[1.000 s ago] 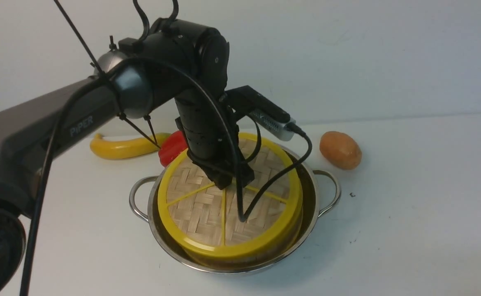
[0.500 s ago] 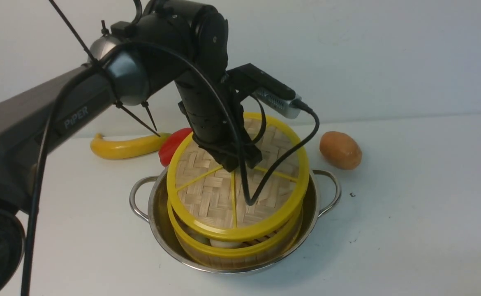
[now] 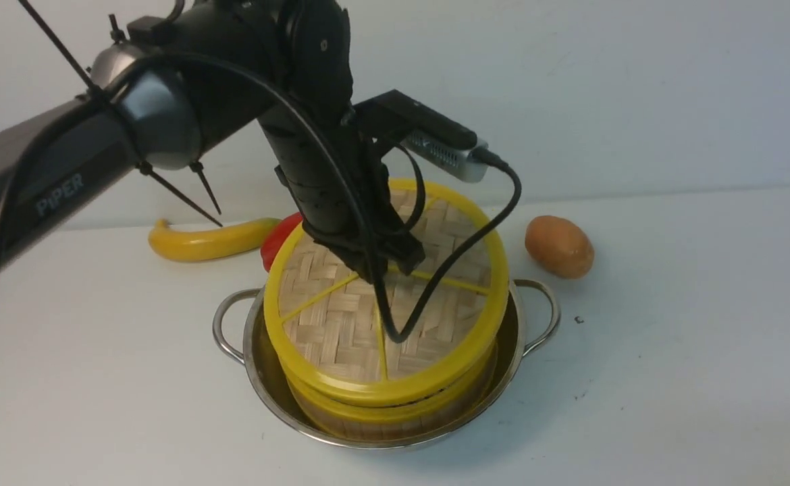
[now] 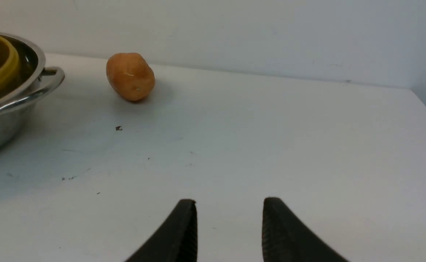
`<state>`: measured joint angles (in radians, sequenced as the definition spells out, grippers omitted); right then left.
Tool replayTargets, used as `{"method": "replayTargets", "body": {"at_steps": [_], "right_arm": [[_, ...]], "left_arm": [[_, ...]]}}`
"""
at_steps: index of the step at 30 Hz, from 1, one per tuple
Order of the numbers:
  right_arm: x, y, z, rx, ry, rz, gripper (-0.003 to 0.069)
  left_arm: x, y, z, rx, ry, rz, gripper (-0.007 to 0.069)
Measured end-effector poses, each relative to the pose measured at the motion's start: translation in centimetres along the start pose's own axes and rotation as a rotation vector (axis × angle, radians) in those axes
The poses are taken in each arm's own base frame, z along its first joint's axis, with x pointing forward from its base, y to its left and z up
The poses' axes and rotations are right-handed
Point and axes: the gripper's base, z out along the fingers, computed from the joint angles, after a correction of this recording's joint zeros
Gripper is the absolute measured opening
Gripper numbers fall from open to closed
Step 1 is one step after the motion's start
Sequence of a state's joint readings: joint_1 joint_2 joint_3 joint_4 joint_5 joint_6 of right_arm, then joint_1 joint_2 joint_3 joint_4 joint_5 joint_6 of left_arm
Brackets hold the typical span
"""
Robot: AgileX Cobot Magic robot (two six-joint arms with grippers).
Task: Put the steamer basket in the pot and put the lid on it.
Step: Use the left arm to place the steamer lid on the steamer
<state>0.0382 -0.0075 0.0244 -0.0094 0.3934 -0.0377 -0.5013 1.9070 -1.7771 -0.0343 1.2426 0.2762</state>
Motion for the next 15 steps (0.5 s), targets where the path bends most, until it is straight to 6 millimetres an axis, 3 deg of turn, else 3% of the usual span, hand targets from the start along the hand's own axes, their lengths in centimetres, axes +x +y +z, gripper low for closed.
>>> {"method": "replayTargets", "body": {"at_steps": [10,15], "right_arm": [[0.0,0.0,0.0,0.000,0.000,0.000,0.0241],[0.0,0.0,0.0,0.000,0.000,0.000,0.0241]], "left_arm": [[0.1,0.1,0.5,-0.006,0.018,0.003,0.0115],[-0.1,0.2,1.9,-0.001,0.047,0.004,0.0115]]}}
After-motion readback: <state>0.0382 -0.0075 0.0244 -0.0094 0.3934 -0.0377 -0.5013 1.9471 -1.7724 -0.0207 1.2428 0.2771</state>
